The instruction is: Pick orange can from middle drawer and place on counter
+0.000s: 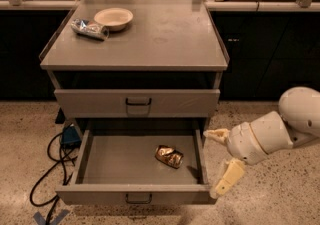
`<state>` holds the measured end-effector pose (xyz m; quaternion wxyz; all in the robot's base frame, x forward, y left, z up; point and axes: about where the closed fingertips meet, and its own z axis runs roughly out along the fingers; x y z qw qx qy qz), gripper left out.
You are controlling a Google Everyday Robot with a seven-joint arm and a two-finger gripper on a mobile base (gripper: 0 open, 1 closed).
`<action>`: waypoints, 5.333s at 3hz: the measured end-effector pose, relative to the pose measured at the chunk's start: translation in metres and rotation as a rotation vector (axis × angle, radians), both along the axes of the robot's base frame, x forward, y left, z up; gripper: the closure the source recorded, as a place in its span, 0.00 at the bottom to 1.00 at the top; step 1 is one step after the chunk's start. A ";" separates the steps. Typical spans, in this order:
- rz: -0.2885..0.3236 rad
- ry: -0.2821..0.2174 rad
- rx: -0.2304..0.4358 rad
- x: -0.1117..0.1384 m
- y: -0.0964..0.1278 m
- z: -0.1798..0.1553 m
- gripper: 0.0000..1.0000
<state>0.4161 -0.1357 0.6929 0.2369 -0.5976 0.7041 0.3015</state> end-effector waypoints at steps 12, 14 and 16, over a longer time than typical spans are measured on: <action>-0.440 -0.185 0.014 0.124 0.142 -0.164 0.00; -0.428 -0.204 -0.002 0.129 0.153 -0.170 0.00; -0.350 -0.087 0.035 0.167 0.178 -0.230 0.00</action>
Offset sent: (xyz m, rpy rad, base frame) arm 0.0117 0.0299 -0.0084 0.1356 -0.0355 -0.0897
